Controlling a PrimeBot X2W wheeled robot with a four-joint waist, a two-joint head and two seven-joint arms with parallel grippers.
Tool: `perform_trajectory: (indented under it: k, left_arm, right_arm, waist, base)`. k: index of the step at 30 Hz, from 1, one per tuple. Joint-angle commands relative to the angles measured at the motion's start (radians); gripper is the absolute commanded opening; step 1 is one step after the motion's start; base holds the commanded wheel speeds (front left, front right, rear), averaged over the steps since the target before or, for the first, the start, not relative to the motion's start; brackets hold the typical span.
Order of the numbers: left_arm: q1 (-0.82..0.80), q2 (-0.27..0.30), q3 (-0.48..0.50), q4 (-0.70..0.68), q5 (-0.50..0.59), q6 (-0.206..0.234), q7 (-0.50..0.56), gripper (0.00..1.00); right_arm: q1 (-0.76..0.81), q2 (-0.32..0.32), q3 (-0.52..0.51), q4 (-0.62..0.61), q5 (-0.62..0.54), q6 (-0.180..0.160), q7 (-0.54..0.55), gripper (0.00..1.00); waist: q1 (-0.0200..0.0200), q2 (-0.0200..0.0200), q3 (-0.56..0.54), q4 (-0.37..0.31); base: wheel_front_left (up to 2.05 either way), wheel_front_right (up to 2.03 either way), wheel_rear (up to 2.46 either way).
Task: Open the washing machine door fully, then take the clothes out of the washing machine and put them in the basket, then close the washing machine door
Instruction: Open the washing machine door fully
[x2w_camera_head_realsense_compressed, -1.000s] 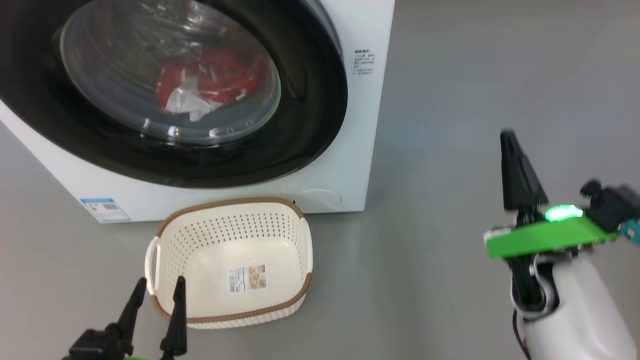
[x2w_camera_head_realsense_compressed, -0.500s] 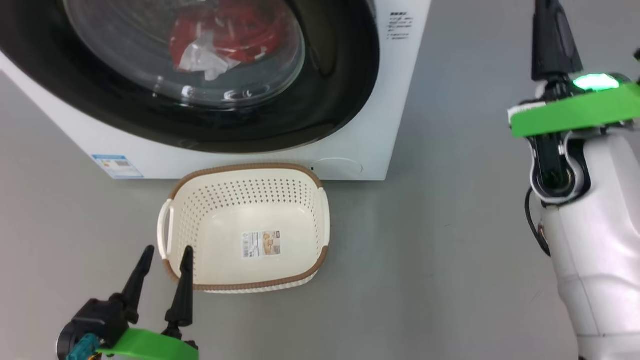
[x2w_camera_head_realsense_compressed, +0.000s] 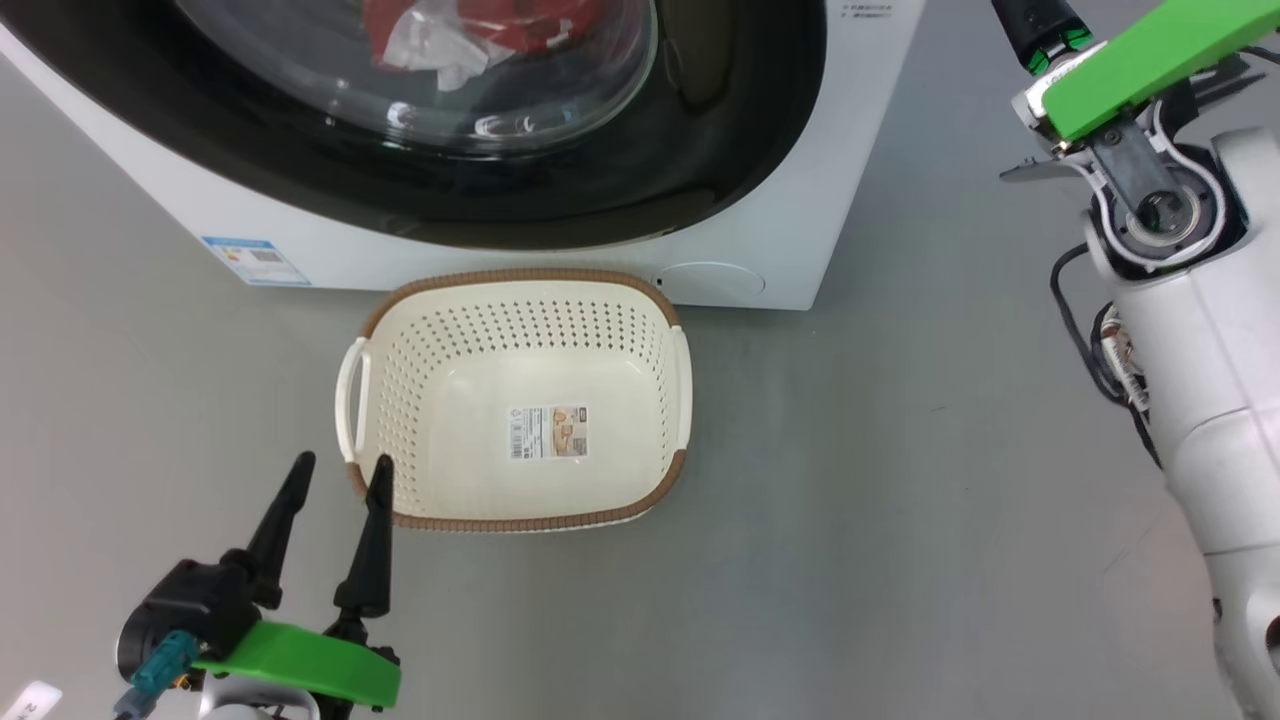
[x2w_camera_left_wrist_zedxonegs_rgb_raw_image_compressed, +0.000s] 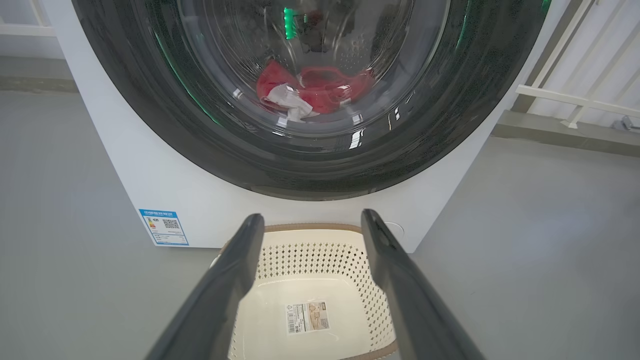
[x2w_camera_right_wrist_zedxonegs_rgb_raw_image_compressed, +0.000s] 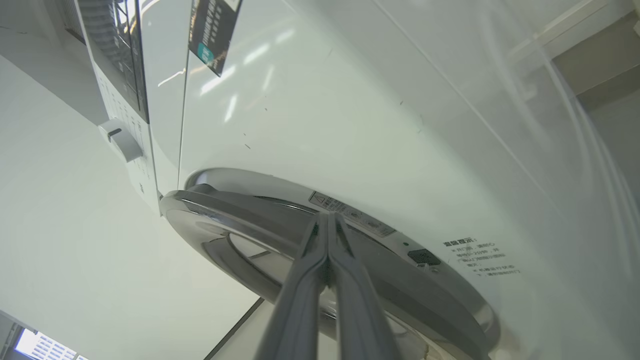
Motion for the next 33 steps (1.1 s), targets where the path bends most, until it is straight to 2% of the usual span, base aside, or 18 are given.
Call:
perform_trajectory:
  k: [1, 7, 12, 20, 33]
  left_arm:
    - [-0.033, 0.028, 0.028, -0.017, -0.009, -0.003, -0.012, 1.00]
    - [-0.051, 0.033, 0.016, -0.017, -0.016, -0.003, -0.012, 1.00]
    - [-0.061, 0.034, 0.009, -0.016, -0.022, -0.003, -0.012, 1.00]
    - [-0.078, 0.031, -0.003, -0.019, -0.032, -0.003, -0.012, 1.00]
    - [-0.116, 0.028, -0.022, -0.027, -0.048, -0.003, -0.012, 1.00]
  right_arm:
    - [-0.031, -0.005, 0.017, -0.025, 0.057, -0.001, 0.058, 0.00]
    - [-0.068, -0.020, -0.004, 0.004, 0.258, -0.001, 0.255, 0.00]
    - [-0.112, -0.022, -0.028, 0.065, 0.338, -0.001, 0.361, 0.00]
    - [-0.186, -0.021, -0.033, 0.166, 0.367, -0.001, 0.446, 0.00]
    - [-0.294, -0.014, -0.015, 0.291, 0.348, -0.001, 0.495, 0.00]
  waist:
    - [0.0000, 0.0000, 0.018, 0.012]
    - [0.0000, 0.0000, 0.041, 0.024]
    - [0.0000, 0.0000, 0.057, 0.033]
    - [0.0000, 0.0000, 0.090, 0.052]
    - [0.0000, 0.0000, 0.150, 0.084]
  base:
    - [0.00, 0.00, 0.00]
    - [0.00, 0.00, 0.00]
    - [0.00, 0.00, 0.00]
    - [0.00, 0.00, 0.00]
    - [0.00, 0.00, 0.00]
